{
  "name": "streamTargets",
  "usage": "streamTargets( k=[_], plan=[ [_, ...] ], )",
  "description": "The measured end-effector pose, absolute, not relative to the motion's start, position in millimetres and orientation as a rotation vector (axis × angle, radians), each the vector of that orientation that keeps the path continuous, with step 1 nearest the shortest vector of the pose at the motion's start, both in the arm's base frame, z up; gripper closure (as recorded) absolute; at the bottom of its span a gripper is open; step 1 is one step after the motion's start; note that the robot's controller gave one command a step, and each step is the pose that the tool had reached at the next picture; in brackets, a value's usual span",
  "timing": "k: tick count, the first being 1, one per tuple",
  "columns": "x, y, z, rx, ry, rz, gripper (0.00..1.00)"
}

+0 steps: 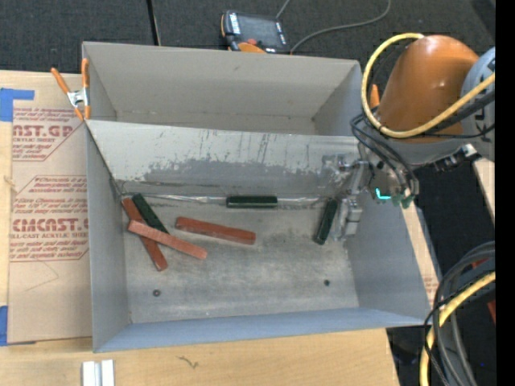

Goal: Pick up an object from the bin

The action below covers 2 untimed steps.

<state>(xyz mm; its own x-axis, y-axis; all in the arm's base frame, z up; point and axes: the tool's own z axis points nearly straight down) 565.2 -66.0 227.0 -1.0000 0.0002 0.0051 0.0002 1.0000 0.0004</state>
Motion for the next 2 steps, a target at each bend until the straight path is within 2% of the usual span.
streamTargets(
  k=[1,2],
  plan=[
    [576.7,-135,67,0.651,-3.071,-0.002,0.00],
    [594.4,-136,102,0.685,-3.072,0.002,0.00]
  ],
)
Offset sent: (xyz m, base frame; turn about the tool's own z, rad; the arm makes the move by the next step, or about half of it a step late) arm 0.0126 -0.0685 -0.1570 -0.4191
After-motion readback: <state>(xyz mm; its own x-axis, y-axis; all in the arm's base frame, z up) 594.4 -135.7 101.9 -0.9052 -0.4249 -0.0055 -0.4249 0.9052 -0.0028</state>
